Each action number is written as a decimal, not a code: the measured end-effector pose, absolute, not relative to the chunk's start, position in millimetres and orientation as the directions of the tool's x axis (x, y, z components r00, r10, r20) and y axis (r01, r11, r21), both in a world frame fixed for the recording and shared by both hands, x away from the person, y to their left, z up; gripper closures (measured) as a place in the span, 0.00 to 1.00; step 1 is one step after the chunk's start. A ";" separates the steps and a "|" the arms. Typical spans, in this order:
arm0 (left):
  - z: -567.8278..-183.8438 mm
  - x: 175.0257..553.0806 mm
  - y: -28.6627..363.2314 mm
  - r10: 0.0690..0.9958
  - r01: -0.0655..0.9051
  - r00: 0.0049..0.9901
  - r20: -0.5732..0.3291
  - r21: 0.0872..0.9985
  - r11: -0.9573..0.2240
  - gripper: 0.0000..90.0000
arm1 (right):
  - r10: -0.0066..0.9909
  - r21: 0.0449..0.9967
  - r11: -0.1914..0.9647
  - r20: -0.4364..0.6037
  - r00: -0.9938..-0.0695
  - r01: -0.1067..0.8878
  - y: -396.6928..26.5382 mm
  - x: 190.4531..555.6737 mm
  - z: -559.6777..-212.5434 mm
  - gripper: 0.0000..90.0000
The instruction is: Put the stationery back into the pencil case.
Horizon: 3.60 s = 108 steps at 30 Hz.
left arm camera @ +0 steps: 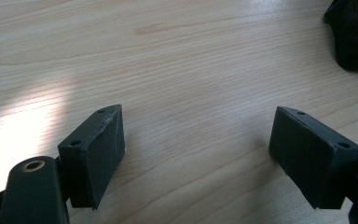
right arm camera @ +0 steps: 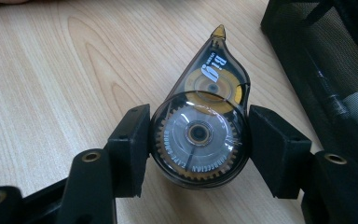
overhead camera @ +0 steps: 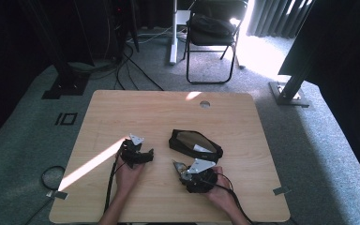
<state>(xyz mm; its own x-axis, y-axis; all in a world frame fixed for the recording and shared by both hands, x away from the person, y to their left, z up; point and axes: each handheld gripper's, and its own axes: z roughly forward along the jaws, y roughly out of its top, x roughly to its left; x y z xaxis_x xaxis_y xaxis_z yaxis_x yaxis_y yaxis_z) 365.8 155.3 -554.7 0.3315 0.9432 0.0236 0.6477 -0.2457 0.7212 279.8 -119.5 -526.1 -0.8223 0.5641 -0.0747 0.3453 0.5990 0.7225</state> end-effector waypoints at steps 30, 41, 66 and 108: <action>-554.7 365.8 155.3 0.943 0.648 0.332 0.025 0.721 -0.247 0.21 | 0.580 0.750 0.577 -0.098 -0.808 0.324 -127.9 283.7 -506.5 0.46; -554.7 365.9 155.3 0.943 0.648 0.332 0.024 0.721 -0.246 0.21 | 0.589 0.761 0.567 -0.107 -0.801 0.315 -131.6 285.3 -498.4 0.46; -554.7 365.9 155.3 0.943 0.648 0.332 0.024 0.721 -0.246 0.21 | 0.605 0.779 0.549 -0.121 -0.787 0.302 -137.5 289.4 -485.1 0.46; -554.6 365.8 155.5 0.943 0.648 0.333 0.026 0.720 -0.249 0.21 | 0.646 0.799 0.519 -0.135 -0.751 0.304 -157.2 300.1 -470.0 0.46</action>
